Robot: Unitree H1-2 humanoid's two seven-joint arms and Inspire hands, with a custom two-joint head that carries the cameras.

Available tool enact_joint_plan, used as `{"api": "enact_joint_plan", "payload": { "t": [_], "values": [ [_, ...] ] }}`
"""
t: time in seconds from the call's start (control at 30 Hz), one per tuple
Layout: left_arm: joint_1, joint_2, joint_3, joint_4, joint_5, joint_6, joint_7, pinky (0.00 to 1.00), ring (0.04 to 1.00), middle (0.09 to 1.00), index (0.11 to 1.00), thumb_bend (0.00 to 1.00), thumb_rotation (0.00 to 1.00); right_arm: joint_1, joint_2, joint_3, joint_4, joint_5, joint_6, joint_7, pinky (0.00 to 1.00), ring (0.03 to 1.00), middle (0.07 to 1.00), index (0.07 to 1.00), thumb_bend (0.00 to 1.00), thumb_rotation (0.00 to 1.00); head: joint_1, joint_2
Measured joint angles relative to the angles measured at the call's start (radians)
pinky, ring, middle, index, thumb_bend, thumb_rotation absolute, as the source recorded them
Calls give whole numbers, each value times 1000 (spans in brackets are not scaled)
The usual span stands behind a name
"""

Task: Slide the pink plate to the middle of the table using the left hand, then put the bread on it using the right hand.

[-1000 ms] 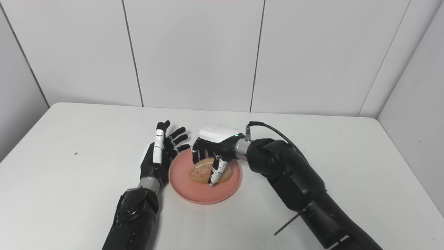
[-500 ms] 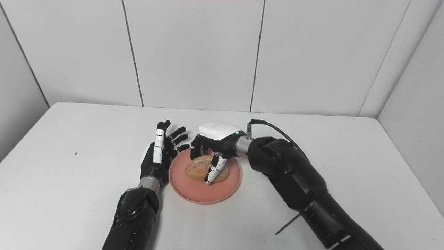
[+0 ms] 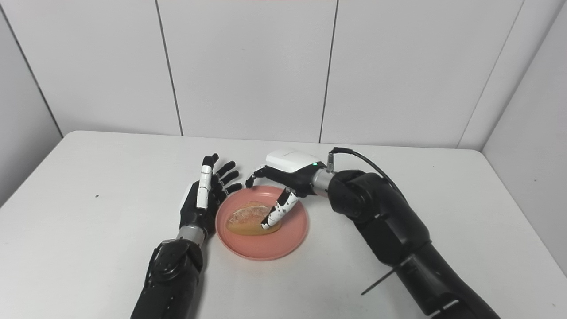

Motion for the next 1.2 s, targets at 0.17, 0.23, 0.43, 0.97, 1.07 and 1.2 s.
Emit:
{"api": "enact_joint_plan", "payload": {
  "t": [0.17, 0.23, 0.43, 0.97, 1.07, 1.2],
  "values": [
    [0, -1, 2, 0, 0, 0, 0, 737, 844, 858, 967, 698, 937, 46, 0, -58, 19, 16, -11, -121, 672, 778, 768, 720, 976, 798, 0, 0],
    [0, -1, 1, 0, 4, 0, 1, 749, 848, 860, 962, 708, 930, 86, 16, -118, 37, 54, -10, -185, 664, 758, 761, 718, 918, 823, -5, 0],
    [1, 6, -8, 23, 33, -45, 3, 838, 888, 897, 962, 745, 936, 215, 153, -345, 128, 247, 11, -402, 770, 838, 831, 780, 895, 897, -11, 0],
    [1, 16, -50, 79, 174, -142, 81, 1000, 1000, 1000, 981, 778, 949, 327, 333, -537, 232, 567, -69, -650, 995, 998, 996, 988, 882, 1000, -37, 0],
    [-2, 16, -60, 87, 200, -146, 107, 1000, 1000, 1000, 973, 802, 947, 332, 346, -555, 229, 608, -80, -660, 1000, 1000, 1000, 999, 879, 1000, -37, 0],
    [-2, 16, -67, 90, 221, -149, 123, 1000, 1000, 1000, 982, 790, 950, 342, 365, -557, 215, 633, -91, -672, 1000, 1000, 1000, 1000, 874, 1000, -37, 0]
  ]
}}
